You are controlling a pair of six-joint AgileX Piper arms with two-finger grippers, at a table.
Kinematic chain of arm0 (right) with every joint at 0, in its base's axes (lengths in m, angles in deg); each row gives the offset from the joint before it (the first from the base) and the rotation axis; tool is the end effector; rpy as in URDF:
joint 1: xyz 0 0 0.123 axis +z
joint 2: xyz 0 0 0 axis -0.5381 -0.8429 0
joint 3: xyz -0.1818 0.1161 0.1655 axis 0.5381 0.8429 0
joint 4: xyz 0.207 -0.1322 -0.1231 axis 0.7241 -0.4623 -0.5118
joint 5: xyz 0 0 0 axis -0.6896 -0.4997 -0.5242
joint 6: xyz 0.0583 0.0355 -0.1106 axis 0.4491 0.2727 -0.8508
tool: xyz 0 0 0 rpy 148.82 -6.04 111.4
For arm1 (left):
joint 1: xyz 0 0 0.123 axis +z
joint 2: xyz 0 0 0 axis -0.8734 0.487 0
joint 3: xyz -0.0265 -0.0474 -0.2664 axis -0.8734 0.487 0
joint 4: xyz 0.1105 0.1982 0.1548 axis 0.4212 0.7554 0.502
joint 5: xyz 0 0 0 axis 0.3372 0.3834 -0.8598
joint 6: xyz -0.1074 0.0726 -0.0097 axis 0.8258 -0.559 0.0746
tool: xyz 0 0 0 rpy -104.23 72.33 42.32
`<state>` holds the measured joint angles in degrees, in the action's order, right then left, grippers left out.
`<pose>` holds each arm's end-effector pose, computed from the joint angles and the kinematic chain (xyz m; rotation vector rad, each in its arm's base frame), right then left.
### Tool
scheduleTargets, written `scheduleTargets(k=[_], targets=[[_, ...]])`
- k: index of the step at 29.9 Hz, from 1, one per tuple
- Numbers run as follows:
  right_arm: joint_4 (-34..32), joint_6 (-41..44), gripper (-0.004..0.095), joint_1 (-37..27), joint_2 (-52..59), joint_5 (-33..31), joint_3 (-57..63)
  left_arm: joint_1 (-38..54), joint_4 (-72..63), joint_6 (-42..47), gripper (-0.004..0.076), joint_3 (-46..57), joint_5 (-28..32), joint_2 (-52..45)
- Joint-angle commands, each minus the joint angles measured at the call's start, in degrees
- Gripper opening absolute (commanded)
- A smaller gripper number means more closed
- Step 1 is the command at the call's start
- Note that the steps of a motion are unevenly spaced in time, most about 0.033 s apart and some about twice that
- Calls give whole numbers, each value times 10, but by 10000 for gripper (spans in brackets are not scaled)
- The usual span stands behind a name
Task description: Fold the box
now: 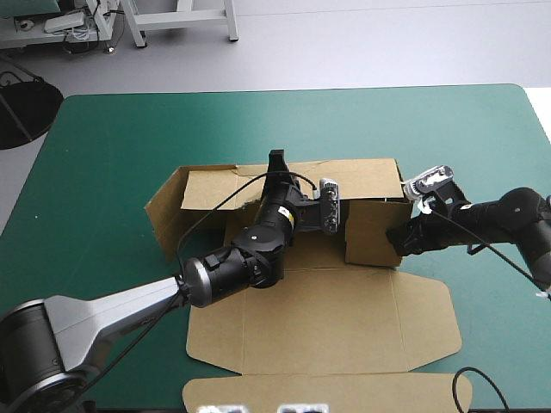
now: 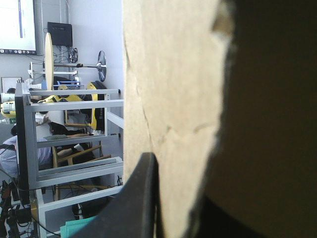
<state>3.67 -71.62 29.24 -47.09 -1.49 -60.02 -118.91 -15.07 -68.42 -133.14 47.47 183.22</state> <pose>0.2970 0.0506 0.2308 -0.6969 2.3907 0.5051 0.2869 -0.3115 0.2488 1.5658 1.4680 0.6800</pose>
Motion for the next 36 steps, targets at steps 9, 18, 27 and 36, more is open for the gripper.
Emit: scheduleTargets(k=[9, 18, 27, 36], targets=[[92, -67, 220, 27, -67, 90, -7, -2, -32, 30, -9, 5, -18, -3], [97, -82, 3, 27, -87, 84, -7, -2, -29, 30, -8, 5, -20, -3], [93, -82, 4, 27, -87, 55, -7, -2, -29, 26, 165, 5, -30, -3], [90, -82, 4, 27, -87, 48, -7, -2, 45, 33, 426, 5, -40, -3]])
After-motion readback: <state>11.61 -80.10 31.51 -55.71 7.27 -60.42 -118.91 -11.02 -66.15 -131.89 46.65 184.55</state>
